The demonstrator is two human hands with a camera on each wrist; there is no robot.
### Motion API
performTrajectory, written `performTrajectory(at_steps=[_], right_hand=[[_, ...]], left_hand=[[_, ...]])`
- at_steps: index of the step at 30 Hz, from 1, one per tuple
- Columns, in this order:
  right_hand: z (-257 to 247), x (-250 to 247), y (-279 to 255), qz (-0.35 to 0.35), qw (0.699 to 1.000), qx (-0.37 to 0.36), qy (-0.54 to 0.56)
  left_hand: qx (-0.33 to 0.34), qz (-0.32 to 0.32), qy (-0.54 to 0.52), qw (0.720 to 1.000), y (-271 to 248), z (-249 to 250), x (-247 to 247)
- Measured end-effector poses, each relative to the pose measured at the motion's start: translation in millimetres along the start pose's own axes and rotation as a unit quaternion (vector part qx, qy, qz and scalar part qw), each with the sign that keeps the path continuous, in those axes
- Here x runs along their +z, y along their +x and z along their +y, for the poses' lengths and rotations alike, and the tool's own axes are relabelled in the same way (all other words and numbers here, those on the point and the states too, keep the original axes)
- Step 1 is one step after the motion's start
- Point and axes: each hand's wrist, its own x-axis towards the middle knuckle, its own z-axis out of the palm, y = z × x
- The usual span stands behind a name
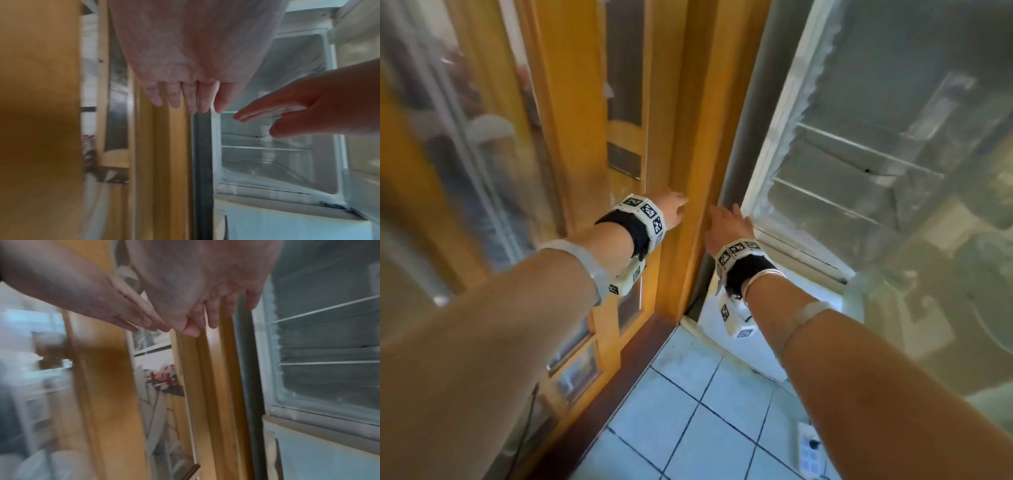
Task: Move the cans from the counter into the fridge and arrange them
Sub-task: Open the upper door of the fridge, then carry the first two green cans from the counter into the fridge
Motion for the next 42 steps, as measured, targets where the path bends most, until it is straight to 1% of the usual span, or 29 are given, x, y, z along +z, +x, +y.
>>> performTrajectory(at_steps=[2, 3, 6, 8, 11, 14, 17, 20, 23, 26, 27, 28, 29, 30, 32, 33, 35, 37, 39, 42], right_hand=[[-24, 3, -12, -0.014, 0.999, -0.043, -0.012], [-31, 3, -16, -0.025, 0.999, -0.047, -0.011], [-75, 10, -41, -0.057, 0.990, -0.129, -0.007], [-109, 18, -60, -0.060, 0.981, -0.186, -0.012], [-163, 29, -98, -0.068, 0.964, -0.258, -0.005], [-212, 43, -146, -0.055, 0.940, -0.335, -0.017], [-261, 61, -204, -0.068, 0.913, -0.401, -0.020], [-302, 78, -272, -0.086, 0.882, -0.462, -0.031], [-337, 94, -344, -0.107, 0.834, -0.534, -0.083], [-374, 96, -416, -0.110, 0.801, -0.585, -0.069], [-384, 97, -434, -0.109, 0.792, -0.597, -0.069], [-398, 98, -466, -0.111, 0.775, -0.617, -0.080], [-405, 100, -481, -0.107, 0.762, -0.631, -0.094], [-415, 100, -508, -0.106, 0.745, -0.651, -0.100], [-428, 106, -556, -0.113, 0.720, -0.679, -0.095], [-434, 109, -578, -0.103, 0.700, -0.701, -0.092], [-446, 113, -621, -0.081, 0.658, -0.745, -0.079], [-460, 115, -662, -0.084, 0.608, -0.782, -0.108], [-471, 115, -702, -0.088, 0.557, -0.816, -0.129], [-481, 113, -759, -0.077, 0.485, -0.862, -0.123]], left_hand=[[-0.044, 0.003, -0.015, 0.999, -32, -20, 8], [-0.055, 0.001, -0.022, 0.998, -42, -26, 10], [-0.127, 0.001, -0.038, 0.991, -100, -56, 19], [-0.179, -0.004, -0.055, 0.982, -142, -73, 27], [-0.253, 0.013, -0.068, 0.965, -210, -97, 42], [-0.326, 0.025, -0.078, 0.942, -286, -120, 58], [-0.388, 0.031, -0.083, 0.917, -370, -133, 78], [-0.462, 0.046, -0.109, 0.879, -457, -141, 98], [-0.515, 0.060, -0.132, 0.845, -544, -140, 116], [-0.564, 0.067, -0.146, 0.810, -626, -132, 131], [-0.575, 0.071, -0.150, 0.801, -645, -130, 136], [-0.596, 0.080, -0.156, 0.783, -677, -125, 144], [-0.608, 0.089, -0.162, 0.772, -694, -122, 148], [-0.632, 0.099, -0.164, 0.751, -721, -118, 156], [-0.684, 0.114, -0.178, 0.698, -768, -105, 170], [-0.707, 0.121, -0.180, 0.673, -790, -97, 177], [-0.735, 0.135, -0.178, 0.640, -829, -82, 188], [-0.764, 0.145, -0.177, 0.603, -866, -68, 200], [-0.793, 0.158, -0.178, 0.560, -899, -51, 209], [-0.837, 0.179, -0.171, 0.488, -945, -22, 213]])
